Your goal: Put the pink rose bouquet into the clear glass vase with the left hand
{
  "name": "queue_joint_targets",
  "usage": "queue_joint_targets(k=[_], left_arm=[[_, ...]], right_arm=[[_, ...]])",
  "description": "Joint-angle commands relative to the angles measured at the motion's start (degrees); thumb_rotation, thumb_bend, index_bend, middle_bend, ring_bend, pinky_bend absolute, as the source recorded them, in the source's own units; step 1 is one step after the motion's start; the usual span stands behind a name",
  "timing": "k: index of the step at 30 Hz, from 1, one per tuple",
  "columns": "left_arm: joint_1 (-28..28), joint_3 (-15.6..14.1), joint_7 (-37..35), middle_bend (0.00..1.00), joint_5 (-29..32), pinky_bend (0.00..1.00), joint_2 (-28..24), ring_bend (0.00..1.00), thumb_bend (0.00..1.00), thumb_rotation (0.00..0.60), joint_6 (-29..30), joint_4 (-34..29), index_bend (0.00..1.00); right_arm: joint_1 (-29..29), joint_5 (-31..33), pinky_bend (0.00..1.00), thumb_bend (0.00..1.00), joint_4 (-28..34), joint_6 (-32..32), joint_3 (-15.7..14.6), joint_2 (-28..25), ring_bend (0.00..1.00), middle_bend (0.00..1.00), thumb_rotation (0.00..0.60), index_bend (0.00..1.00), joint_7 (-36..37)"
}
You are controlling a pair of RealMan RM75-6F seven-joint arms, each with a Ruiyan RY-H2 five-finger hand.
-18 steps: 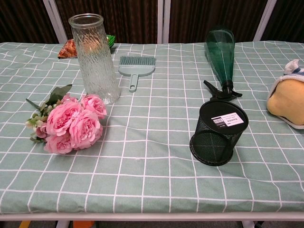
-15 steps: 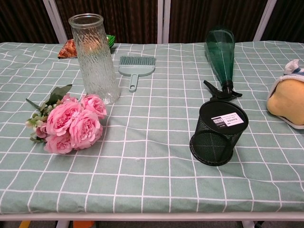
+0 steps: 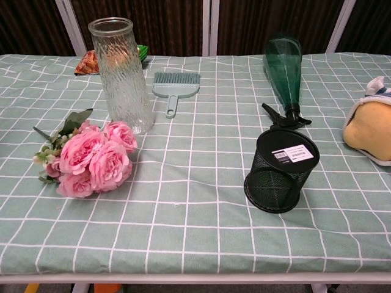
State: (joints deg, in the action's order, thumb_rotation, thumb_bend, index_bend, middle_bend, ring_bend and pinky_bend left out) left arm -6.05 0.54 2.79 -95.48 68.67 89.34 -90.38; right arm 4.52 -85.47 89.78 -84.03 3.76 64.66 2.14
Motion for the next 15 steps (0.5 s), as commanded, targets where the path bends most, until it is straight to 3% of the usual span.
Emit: queue_joint_targets(k=[1, 10, 15], left_arm=[[-1.5, -0.5, 0.4, 0.11, -1.8, 0.16, -1.1, 0.06, 0.12, 0.600, -1.5, -1.4, 0.19], [-7.2, -2.7, -0.4, 0.11, -6.4, 0.16, -2.8, 0.06, 0.12, 0.600, -9.8, -4.4, 0.17], [-10.2, -2.2, 1.0, 0.04, -6.5, 0.15, -2.6, 0.04, 0.11, 0.600, -13.8, -6.5, 0.13]], right_arm=[[0.2, 0.2, 0.00, 0.13, 1.0, 0.2, 0.3, -0.4, 0.00, 0.00, 0.600, 0.00, 0.1], [1.2, 1.5, 0.00, 0.13, 5.3, 1.1, 1.4, -1.8, 0.00, 0.00, 0.600, 0.00, -2.7], [1.5, 2.8, 0.00, 0.13, 6.7, 1.9, 1.8, -1.8, 0.00, 0.00, 0.600, 0.00, -4.4]])
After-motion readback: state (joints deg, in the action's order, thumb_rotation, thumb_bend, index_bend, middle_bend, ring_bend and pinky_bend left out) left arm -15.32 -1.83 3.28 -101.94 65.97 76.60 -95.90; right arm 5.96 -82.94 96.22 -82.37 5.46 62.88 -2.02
